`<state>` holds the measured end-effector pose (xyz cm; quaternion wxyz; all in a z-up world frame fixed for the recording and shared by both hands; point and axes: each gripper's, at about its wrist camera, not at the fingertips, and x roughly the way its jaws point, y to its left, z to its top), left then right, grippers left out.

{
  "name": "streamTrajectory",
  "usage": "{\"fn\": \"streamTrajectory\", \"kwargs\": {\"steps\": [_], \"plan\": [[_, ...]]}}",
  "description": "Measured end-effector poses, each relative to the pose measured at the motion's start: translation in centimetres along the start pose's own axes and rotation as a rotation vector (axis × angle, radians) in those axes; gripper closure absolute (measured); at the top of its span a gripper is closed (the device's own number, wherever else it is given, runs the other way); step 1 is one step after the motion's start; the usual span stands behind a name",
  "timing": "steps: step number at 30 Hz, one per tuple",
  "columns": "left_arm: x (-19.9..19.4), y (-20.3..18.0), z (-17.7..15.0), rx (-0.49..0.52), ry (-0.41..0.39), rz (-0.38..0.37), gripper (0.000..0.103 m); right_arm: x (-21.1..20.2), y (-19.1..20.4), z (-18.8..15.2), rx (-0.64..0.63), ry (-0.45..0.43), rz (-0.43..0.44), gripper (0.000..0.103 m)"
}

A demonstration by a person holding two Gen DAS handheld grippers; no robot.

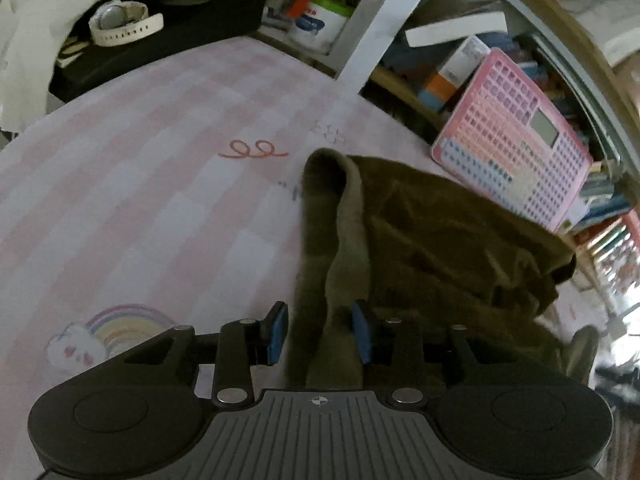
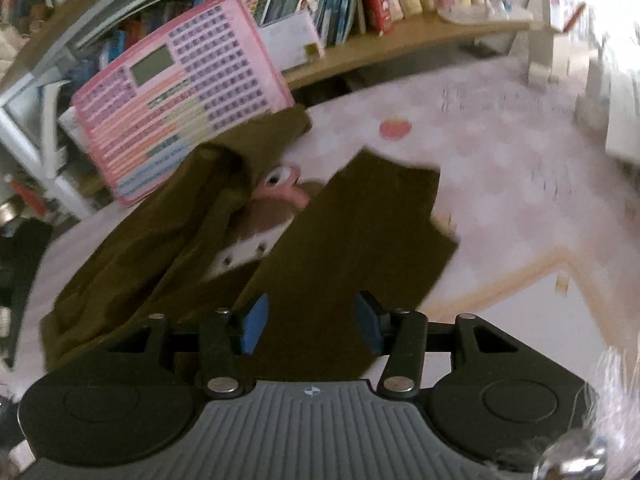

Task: Fold clothes

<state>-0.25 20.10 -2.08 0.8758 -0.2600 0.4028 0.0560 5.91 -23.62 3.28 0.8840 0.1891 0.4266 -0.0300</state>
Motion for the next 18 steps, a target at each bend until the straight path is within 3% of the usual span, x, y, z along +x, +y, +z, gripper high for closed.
{"fn": "streamTrajectory", "kwargs": {"steps": [4, 6, 12, 18], "plan": [[-1.4, -0.7, -0.1, 0.006, -0.022, 0.013, 0.068, 2.3, 0.4, 2.9, -0.037, -0.009, -0.094, 0.049], [-2.1, -0.9, -0.2, -0.004, -0.029, 0.016, 0.068, 3.1, 0.3, 3.9, -0.06, -0.037, -0.115, 0.04], [-4.0, -1.7, -1.3, -0.001, -0.031, 0.079, 0.068, 4.8, -2.7, 4.3, -0.079, -0.024, -0.158, 0.038], [-5.1, -3.0, -2.4, 0.043, -0.021, 0.091, 0.068, 5.3, -5.3, 2.8, -0.07, 0.008, -0.149, 0.04]]}}
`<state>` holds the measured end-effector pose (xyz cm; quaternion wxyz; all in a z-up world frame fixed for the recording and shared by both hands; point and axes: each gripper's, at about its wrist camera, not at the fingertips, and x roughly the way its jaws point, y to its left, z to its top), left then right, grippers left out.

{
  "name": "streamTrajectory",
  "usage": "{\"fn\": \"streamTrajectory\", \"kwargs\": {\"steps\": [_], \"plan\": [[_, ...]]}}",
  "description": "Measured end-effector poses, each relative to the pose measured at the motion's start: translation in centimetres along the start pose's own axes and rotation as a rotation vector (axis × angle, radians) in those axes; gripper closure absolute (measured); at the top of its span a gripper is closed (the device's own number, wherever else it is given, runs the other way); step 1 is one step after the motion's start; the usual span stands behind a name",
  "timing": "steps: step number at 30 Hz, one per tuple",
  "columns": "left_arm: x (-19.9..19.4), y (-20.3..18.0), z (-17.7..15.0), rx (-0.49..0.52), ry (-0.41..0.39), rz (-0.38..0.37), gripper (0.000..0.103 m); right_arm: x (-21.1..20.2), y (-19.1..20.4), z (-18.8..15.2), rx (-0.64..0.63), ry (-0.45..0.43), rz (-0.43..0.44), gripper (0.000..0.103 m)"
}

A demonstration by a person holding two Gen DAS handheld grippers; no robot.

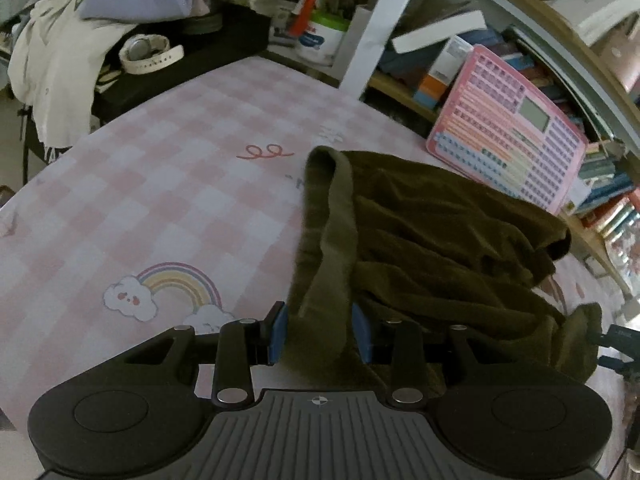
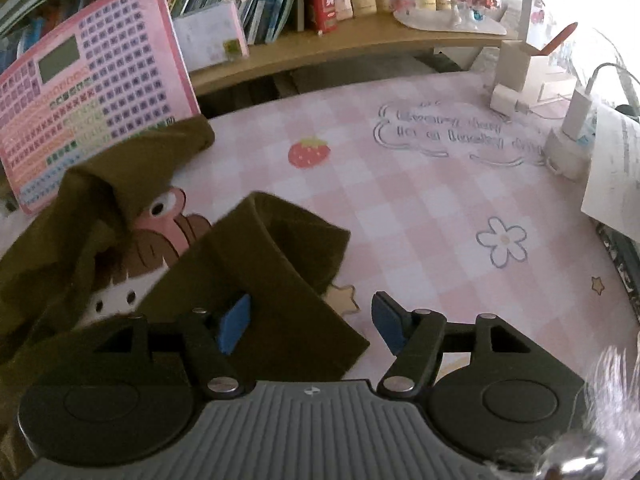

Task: Fold clothes

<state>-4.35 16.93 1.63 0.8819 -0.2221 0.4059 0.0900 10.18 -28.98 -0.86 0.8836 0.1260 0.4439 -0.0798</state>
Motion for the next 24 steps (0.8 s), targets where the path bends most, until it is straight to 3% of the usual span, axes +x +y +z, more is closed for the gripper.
{"fn": "streamTrajectory", "kwargs": {"steps": [5, 7, 8, 9, 14, 18, 20, 22, 24], "plan": [[-0.6, 0.0, -0.3, -0.001, -0.004, 0.015, 0.068, -0.3, 0.0, -1.4, -0.011, 0.006, 0.026, 0.053], [-1.1, 0.3, -0.3, -0.007, -0.014, 0.005, 0.067, -0.5, 0.3, -1.9, -0.048, -0.008, 0.029, 0.069], [-1.3, 0.4, -0.4, -0.006, -0.019, -0.005, 0.067, -0.6, 0.4, -2.2, -0.082, -0.011, 0.04, 0.086], [-1.5, 0.4, -0.5, -0.006, -0.022, -0.014, 0.067, -0.7, 0.4, -2.4, -0.102, -0.007, 0.064, 0.091], [-1.7, 0.9, -0.1, -0.011, -0.021, -0.041, 0.067, -4.4, -1.6, -2.4, 0.032, -0.052, 0.141, 0.093], [-1.5, 1.4, 0.9, -0.003, -0.018, -0.067, 0.067, -12.9, -3.6, -2.7, 0.113, -0.178, 0.22, 0.093], [-0.8, 1.5, 1.2, 0.012, 0.0, -0.077, 0.059, -17.1, -5.3, -4.2, 0.103, -0.212, 0.204, 0.093], [0.0, 1.6, 1.4, 0.032, 0.022, -0.085, 0.056, -18.6, -7.2, -6.7, 0.11, -0.154, 0.146, 0.093], [0.8, 1.5, 1.6, 0.051, 0.045, -0.09, 0.056, -17.6, -8.8, -9.6, 0.14, -0.049, 0.075, 0.093]]}}
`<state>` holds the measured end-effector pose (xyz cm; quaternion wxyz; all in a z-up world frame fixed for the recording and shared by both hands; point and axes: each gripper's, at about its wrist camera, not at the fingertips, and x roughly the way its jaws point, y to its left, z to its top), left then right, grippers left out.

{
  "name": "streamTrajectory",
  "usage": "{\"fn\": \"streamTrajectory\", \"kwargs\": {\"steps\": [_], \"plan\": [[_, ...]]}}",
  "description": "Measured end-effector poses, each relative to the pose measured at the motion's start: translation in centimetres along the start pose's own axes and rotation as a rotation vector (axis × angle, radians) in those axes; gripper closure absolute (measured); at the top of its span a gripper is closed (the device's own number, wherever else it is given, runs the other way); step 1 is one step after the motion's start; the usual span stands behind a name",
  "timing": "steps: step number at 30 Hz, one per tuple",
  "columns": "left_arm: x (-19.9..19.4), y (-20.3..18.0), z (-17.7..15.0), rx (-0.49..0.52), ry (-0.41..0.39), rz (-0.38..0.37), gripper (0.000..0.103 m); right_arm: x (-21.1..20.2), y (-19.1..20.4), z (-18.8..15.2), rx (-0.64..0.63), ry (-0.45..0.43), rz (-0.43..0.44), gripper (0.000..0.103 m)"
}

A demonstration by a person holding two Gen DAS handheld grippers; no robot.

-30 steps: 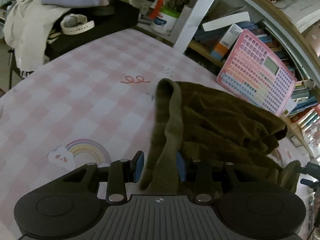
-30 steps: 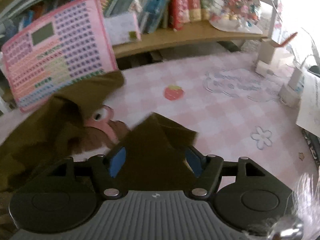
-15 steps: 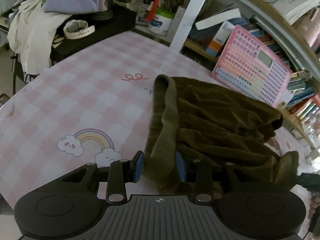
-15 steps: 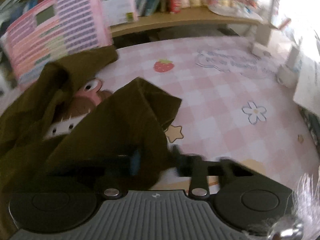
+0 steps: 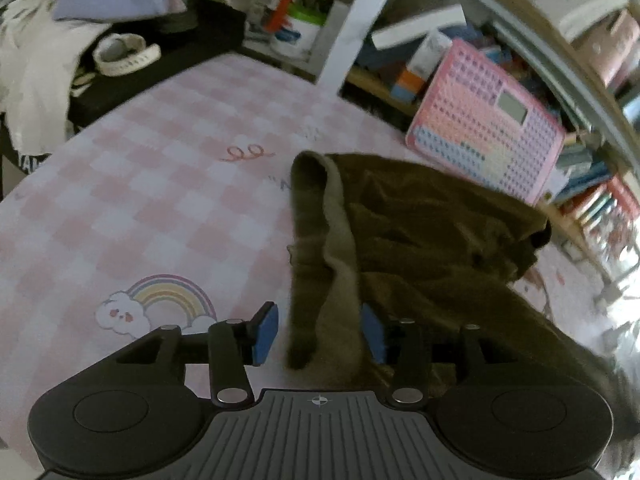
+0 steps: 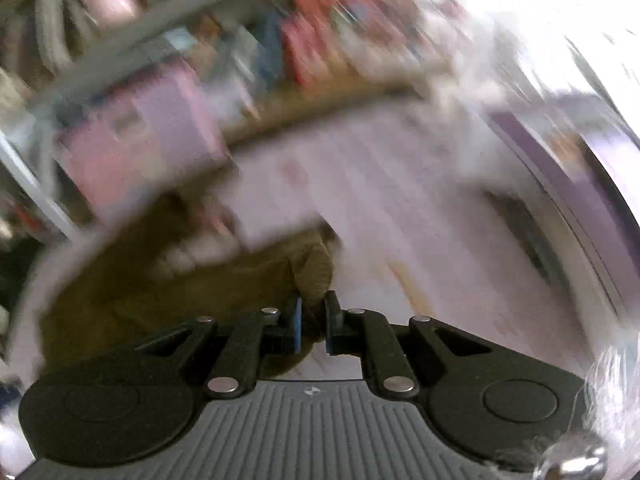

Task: Fold clothes

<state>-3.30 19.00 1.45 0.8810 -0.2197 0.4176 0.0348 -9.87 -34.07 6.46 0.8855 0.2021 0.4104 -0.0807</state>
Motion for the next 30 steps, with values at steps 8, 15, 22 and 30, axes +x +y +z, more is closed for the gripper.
{"fn": "streamTrajectory", "kwargs": {"steps": [8, 15, 22, 30], "plan": [[2.2, -0.8, 0.5, 0.07, 0.051, -0.034, 0.056, 0.8, -3.6, -6.0, 0.115, 0.044, -0.144, 0.079], [4.1, -1.6, -0.2, 0.07, 0.069, -0.064, 0.083, 0.5, -4.2, -6.9, 0.084, 0.035, -0.202, 0.081], [2.3, 1.1, -0.9, 0.049, 0.048, -0.068, 0.099, 0.0, -3.3, -7.7, 0.02, 0.058, -0.208, 0.086], [1.2, 3.7, -1.3, 0.079, 0.04, -0.012, 0.094, -0.5, 0.0, -9.7, -0.111, 0.082, -0.176, 0.085]]}}
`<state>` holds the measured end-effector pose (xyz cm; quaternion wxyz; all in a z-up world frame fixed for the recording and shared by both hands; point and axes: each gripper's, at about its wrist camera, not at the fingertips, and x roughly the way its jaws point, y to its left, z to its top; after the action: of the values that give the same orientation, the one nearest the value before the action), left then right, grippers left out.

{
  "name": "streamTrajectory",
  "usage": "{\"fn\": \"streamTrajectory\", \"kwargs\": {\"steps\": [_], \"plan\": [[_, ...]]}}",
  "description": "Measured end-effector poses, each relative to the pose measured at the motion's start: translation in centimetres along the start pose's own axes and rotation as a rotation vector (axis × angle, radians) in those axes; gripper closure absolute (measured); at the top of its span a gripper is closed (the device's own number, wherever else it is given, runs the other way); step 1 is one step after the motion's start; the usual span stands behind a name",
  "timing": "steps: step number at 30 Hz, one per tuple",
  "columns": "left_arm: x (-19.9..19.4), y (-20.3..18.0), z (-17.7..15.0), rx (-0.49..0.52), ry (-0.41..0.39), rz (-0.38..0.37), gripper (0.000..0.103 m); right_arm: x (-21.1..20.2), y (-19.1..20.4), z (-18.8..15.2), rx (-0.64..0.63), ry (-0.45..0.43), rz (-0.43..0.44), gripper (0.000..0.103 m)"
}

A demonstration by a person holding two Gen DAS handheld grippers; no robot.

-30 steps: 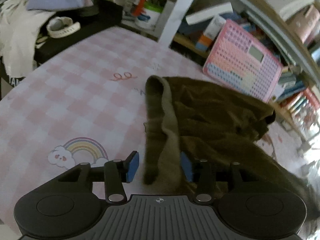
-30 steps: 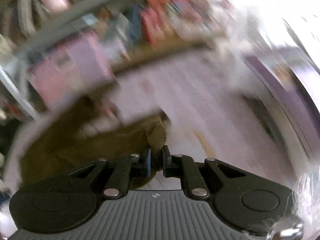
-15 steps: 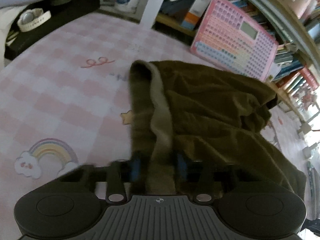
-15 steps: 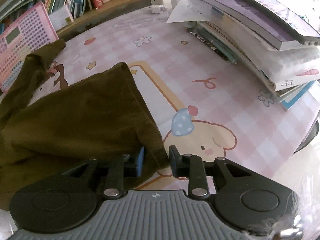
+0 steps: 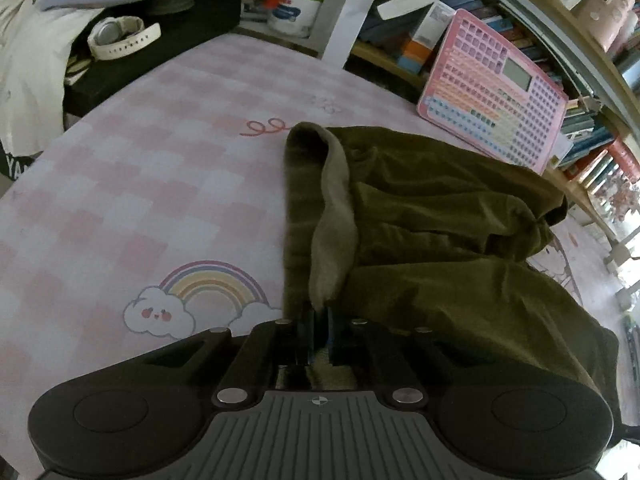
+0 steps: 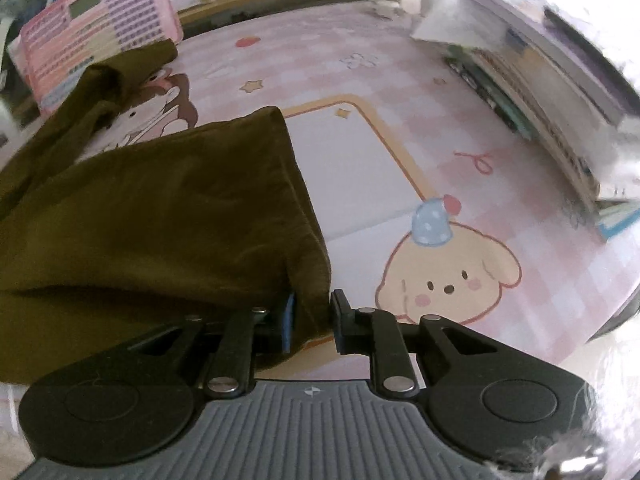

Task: Fold clothes

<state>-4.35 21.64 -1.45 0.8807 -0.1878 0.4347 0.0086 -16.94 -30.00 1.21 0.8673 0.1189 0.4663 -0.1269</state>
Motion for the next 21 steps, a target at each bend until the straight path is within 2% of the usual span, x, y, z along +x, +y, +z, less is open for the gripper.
{"fn": "streamTrajectory", "kwargs": {"steps": [6, 7, 8, 10, 13, 15, 16, 20, 21], "plan": [[-0.5, -0.5, 0.4, 0.037, -0.003, 0.028, 0.087, -0.4, -0.4, -0.3, -0.001, -0.008, -0.009, 0.085], [-0.9, -0.5, 0.6, 0.036, -0.012, 0.034, 0.085, -0.6, -0.6, -0.5, 0.005, -0.006, -0.017, 0.083], [-1.5, -0.7, 0.9, 0.04, -0.035, 0.047, 0.083, -0.8, -0.7, -0.6, 0.012, -0.004, -0.027, 0.077], [-2.7, -1.3, 1.6, 0.058, -0.095, 0.046, 0.069, -0.8, -0.4, -0.2, 0.033, -0.014, -0.045, 0.073], [-3.7, -2.7, 2.5, 0.076, -0.151, 0.001, 0.062, -2.4, -1.2, 0.3, 0.05, -0.065, -0.04, 0.066], [-3.5, -3.9, 2.6, 0.085, -0.154, -0.052, 0.058, -3.7, -1.5, 0.5, 0.053, -0.102, -0.028, 0.061], [-3.3, -4.5, 2.6, 0.091, -0.152, -0.078, 0.055, -4.3, -1.5, 0.6, 0.052, -0.12, -0.015, 0.06], [-1.6, -7.1, 1.3, 0.121, -0.104, -0.139, 0.055, -5.4, 0.0, 0.7, 0.037, -0.164, 0.051, 0.055], [-1.3, -7.7, 0.9, 0.131, -0.089, -0.149, 0.055, -6.3, -0.9, 0.0, 0.029, -0.168, 0.067, 0.055]]}}
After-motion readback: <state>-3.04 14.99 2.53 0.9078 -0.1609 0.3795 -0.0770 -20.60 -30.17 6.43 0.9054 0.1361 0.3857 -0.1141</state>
